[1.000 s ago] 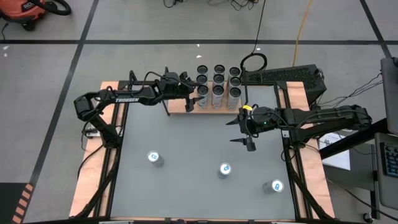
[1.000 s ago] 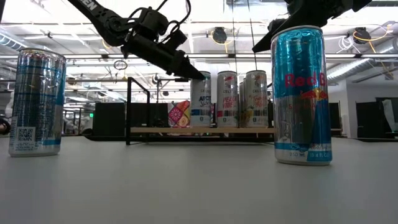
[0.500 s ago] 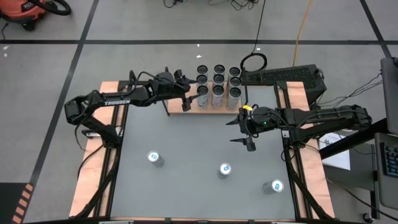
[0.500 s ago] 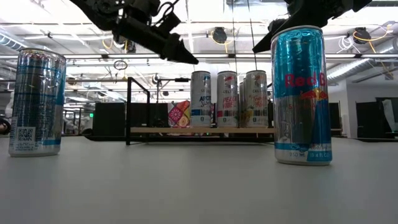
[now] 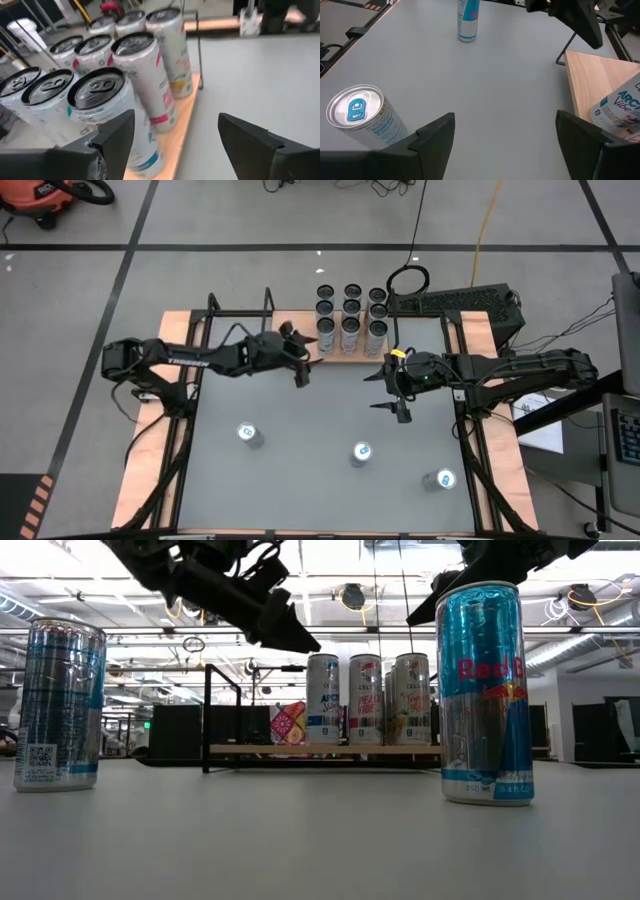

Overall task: Place canned beverage on shelf
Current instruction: Put the white blue soda can on the shelf aligned with the white blue soda cans

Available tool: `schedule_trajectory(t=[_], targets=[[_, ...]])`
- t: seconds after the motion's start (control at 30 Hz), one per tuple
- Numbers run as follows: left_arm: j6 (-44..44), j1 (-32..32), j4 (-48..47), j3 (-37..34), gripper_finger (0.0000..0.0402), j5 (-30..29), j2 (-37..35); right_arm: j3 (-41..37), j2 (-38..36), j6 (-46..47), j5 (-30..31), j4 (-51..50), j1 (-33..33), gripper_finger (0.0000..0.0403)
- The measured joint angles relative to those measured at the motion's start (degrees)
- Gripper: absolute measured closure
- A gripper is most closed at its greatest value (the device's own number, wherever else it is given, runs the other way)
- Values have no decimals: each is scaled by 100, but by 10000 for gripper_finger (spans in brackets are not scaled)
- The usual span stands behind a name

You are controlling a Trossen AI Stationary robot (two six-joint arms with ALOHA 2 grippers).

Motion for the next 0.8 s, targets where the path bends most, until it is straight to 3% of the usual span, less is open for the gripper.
schedule_trajectory(t=[0.23,0.47,0.8], targets=[[-268,-7,1041,-542,157,44,236,-2,0,-32,0,78,0,124],[-252,134,1832,-537,188,143,1091,-4,-2,-56,0,129,0,124],[-272,289,1967,-535,203,-157,1410,-4,-2,-29,0,90,0,124]])
